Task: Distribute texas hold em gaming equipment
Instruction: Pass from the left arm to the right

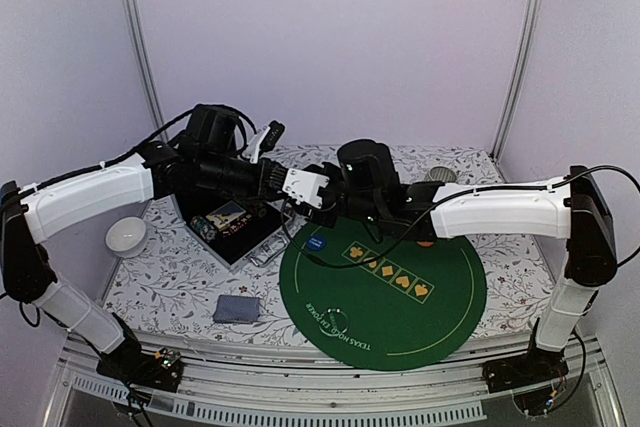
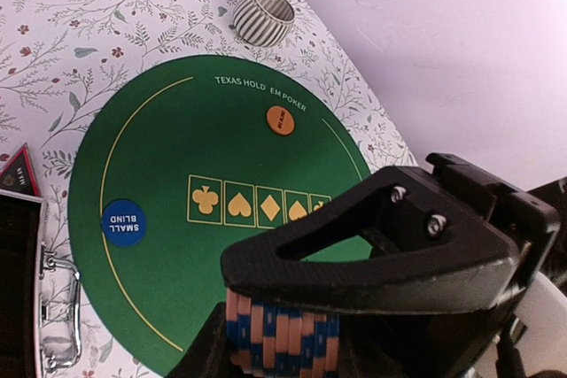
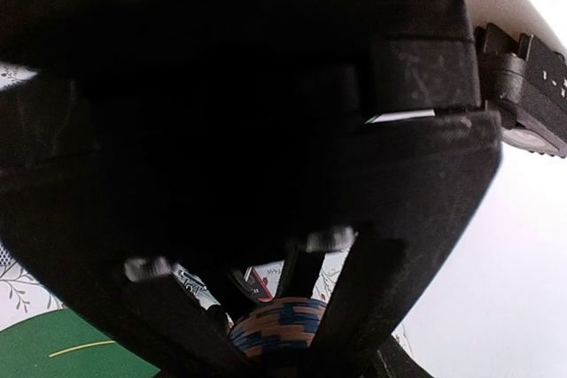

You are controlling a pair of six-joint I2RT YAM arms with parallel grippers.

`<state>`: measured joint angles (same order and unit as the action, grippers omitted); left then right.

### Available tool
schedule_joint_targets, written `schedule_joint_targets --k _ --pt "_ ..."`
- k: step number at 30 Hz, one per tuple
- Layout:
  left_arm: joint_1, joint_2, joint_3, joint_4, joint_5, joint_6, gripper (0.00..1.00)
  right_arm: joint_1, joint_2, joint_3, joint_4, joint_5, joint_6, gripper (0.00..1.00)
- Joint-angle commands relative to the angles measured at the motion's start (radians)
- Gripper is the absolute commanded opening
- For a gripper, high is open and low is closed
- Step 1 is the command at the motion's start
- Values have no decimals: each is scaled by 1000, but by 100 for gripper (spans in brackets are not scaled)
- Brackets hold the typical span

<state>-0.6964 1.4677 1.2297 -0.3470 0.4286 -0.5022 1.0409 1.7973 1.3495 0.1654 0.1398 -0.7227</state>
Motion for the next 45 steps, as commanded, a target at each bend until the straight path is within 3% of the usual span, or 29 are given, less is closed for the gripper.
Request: schedule_joint_targets --k 1,8,19,33,45 --pt "-15 1 -20 50 55 25 7 -12 -26 -18 19 33 47 2" --pt "-12 79 -112 167 115 -5 11 -12 -34 -129 -2 32 180 2" --pt "-13 356 -146 268 246 19 12 -12 46 -311 -4 6 412 2" --pt "-10 568 -150 251 248 32 21 -12 140 -350 -52 -78 535 2" --pt "2 599 -118 203 222 57 36 -20 183 -324 -116 -101 550 2"
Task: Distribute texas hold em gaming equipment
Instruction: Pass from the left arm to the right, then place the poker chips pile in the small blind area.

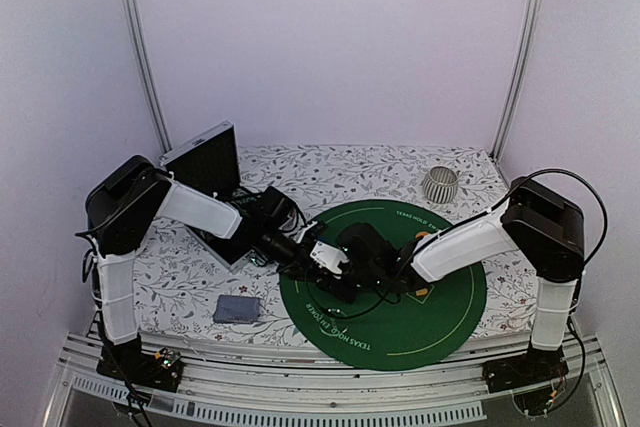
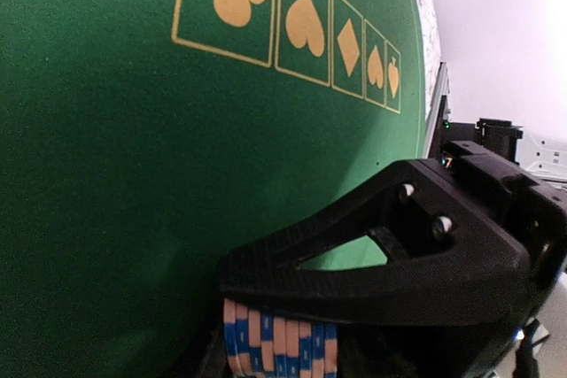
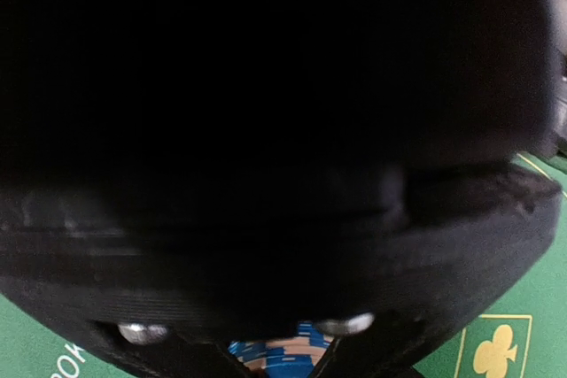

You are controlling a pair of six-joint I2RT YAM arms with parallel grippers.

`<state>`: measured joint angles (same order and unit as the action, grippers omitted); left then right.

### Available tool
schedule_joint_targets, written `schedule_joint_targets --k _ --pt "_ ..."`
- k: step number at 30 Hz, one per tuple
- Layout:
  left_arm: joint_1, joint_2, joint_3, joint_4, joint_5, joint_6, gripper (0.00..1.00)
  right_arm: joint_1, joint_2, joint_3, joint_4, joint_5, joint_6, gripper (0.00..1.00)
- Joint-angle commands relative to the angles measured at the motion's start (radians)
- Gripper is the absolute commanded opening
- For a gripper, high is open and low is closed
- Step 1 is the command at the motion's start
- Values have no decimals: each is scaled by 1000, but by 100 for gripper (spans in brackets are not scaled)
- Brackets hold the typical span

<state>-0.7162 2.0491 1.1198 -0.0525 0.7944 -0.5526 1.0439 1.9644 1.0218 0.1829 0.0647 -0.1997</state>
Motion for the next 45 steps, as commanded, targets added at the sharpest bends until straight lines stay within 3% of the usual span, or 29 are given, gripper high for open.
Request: schedule_joint_targets --k 1,10,26,36,45 --pt "25 12 -8 -93 -145 108 40 -25 16 3 -136 -26 29 2" --pt "42 5 -1 -103 -140 112 56 -37 17 9 -154 -25 29 2" --pt "97 -118 -5 -143 -146 143 61 -71 0 24 -210 -52 30 2" --pt "175 -242 -25 -187 -178 157 61 -158 19 197 -488 -128 81 2" --pt "195 -335 -11 -238 -216 188 61 -264 148 501 -762 -101 124 2"
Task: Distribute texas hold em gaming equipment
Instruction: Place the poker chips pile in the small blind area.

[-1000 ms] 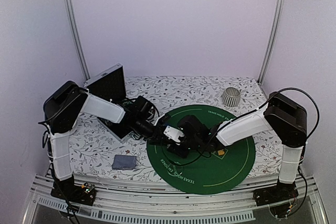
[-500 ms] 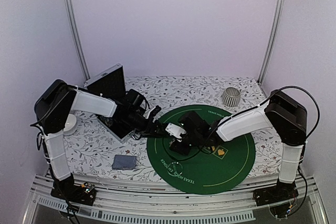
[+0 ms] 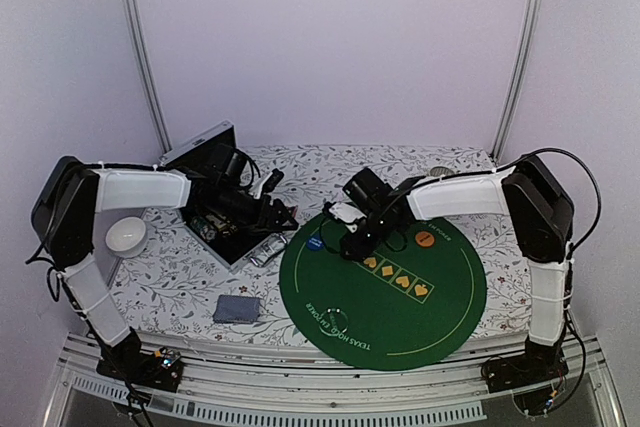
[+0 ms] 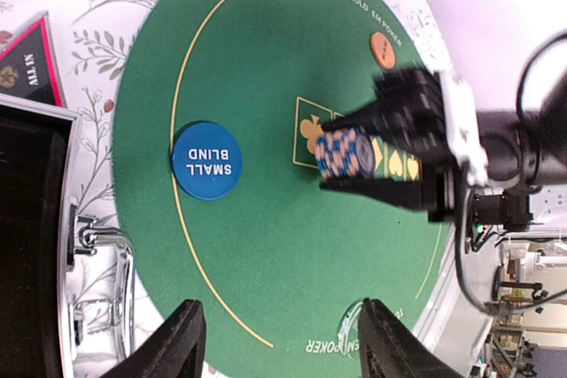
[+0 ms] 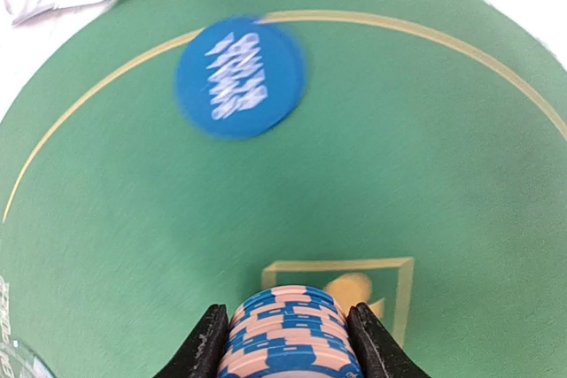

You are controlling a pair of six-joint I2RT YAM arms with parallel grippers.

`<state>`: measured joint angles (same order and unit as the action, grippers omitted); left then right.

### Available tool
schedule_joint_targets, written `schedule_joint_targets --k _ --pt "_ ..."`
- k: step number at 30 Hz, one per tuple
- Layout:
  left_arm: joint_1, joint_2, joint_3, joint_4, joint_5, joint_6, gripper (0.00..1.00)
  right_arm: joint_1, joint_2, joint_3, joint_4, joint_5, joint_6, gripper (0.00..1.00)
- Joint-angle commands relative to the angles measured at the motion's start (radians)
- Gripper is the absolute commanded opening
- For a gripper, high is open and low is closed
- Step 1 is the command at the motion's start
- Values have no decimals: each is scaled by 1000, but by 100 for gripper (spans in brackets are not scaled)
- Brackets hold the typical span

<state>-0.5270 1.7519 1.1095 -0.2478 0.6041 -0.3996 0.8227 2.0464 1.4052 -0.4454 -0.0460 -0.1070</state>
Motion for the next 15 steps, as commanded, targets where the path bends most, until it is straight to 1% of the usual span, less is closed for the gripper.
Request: schedule_joint_targets --k 1,6,10,15 --pt "6 -44 1 -53 -37 41 61 -53 88 151 -150 11 32 2" --pt "5 -73 -5 -90 -70 62 61 -87 212 334 -213 21 33 2" --pt "7 -93 -5 -107 -91 74 61 -88 370 535 -329 32 29 2" --pt "8 -101 -3 -116 -102 83 61 -85 473 665 -375 20 28 2"
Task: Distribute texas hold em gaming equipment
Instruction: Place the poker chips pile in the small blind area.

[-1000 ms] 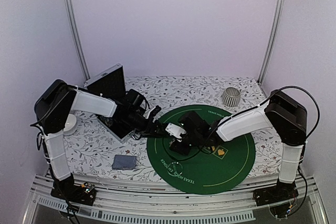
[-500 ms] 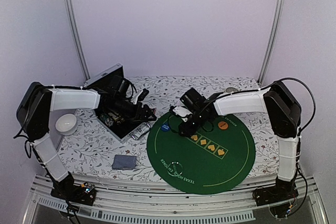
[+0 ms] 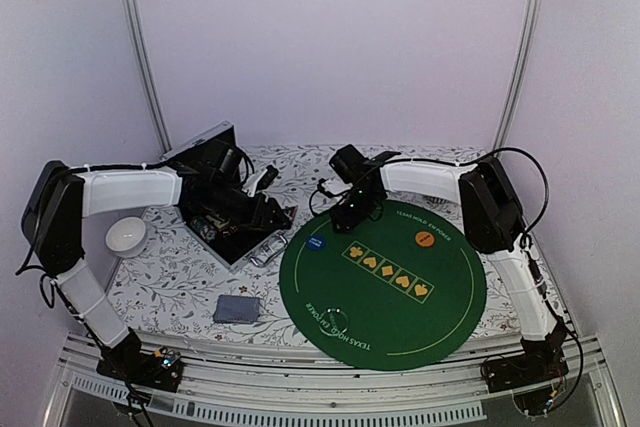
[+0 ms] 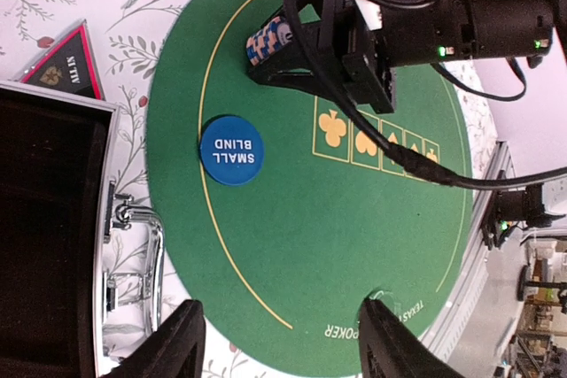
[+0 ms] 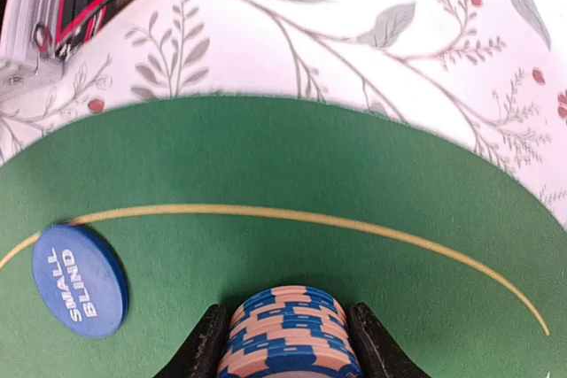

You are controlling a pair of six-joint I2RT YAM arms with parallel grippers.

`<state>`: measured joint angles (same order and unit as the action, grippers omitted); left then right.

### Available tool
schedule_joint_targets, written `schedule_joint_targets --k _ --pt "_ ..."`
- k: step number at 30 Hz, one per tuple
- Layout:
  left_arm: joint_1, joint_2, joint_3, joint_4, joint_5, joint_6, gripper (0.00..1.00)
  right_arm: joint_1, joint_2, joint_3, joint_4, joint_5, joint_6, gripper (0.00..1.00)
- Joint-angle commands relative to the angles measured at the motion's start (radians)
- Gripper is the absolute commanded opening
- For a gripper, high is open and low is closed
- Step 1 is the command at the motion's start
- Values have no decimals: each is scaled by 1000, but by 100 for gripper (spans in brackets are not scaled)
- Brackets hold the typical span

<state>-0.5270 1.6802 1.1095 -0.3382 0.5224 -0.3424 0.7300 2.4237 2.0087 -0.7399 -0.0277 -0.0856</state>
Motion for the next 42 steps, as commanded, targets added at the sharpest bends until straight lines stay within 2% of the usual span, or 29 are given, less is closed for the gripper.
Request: schedule_joint_targets --k 1,8,17,19,22,24,26,29,31,36,42 --pt "9 -30 -4 -29 -22 29 61 11 110 77 -87 8 11 2" --pt "10 -35 11 -50 -32 44 61 67 185 175 -128 32 -30 2" --pt "12 -70 10 -60 -38 55 61 73 189 180 -111 3 -28 4" --pt "12 -78 12 -63 -46 56 61 74 189 179 -108 17 -28 14" --pt "12 -83 13 -64 -46 56 61 72 184 178 -104 29 -31 35" --pt "13 -83 15 -66 -45 55 61 72 179 177 -100 34 -32 41" --pt "12 -83 13 -68 -42 56 61 72 174 177 -99 35 -34 38" --pt "12 -88 15 -68 -42 57 61 71 171 175 -98 28 -36 26" --pt "11 -89 16 -69 -45 58 61 70 173 175 -97 28 -38 27" --pt "12 -89 21 -76 -49 63 61 71 168 174 -97 32 -37 47" --pt "12 -91 26 -76 -48 65 61 70 151 174 -83 33 -38 76"
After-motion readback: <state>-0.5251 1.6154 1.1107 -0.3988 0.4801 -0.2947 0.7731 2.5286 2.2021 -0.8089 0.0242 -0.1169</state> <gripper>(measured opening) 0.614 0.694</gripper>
